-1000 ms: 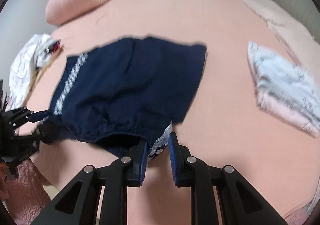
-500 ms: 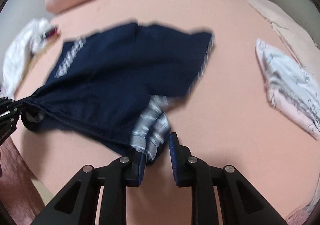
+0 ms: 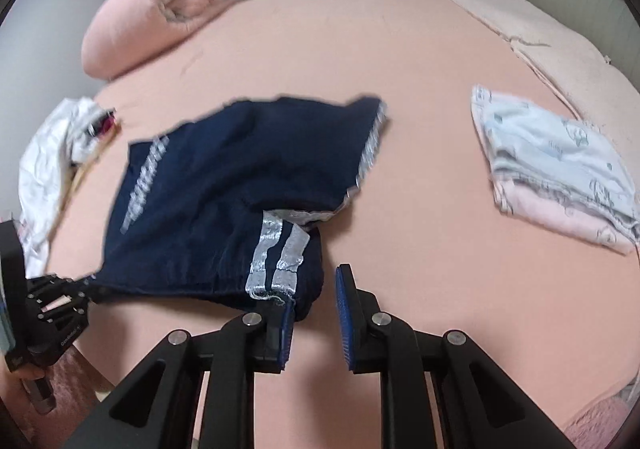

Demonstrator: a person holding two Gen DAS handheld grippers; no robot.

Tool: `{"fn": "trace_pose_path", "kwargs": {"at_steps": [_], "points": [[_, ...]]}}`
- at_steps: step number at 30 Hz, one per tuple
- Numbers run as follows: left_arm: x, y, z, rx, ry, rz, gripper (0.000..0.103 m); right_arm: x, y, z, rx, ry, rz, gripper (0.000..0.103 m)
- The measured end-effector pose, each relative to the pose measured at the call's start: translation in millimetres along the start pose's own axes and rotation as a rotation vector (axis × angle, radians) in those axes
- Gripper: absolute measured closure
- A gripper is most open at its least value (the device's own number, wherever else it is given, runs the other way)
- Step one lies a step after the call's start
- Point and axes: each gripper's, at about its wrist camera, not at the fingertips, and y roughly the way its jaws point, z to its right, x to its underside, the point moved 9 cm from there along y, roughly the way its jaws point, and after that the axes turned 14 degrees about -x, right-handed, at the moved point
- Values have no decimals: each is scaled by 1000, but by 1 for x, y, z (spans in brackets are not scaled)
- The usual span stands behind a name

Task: Fold clothes

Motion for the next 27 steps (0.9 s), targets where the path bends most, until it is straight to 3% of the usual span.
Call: {"fn": "trace_pose_path", "kwargs": {"at_steps": [6, 10, 15, 18, 21, 24, 27], "points": [[-37, -45, -38, -14, -124, 171, 96, 15, -3, 1, -10, -7, -34, 86], [-77, -105, -78, 19, -172, 297, 96, -29, -66, -22, -30, -56, 118, 86], [-103, -163, -102, 107, -185, 379, 96, -88, -171, -53, -142, -92, 315, 86], [-127, -149, -95, 153, -165, 347, 96, -115, -178, -53, -70, -153, 322, 86], [-167, -126, -92, 141, -147, 337, 96, -147, -139, -39, -64, -110, 239, 86], [-218, -149, -109, 105, -162, 425, 97, -196, -147, -39, -30, -132, 295, 86], [-263, -201, -146, 71, -188, 584, 96, -241, -201, -62, -61, -161, 426, 86]]}}
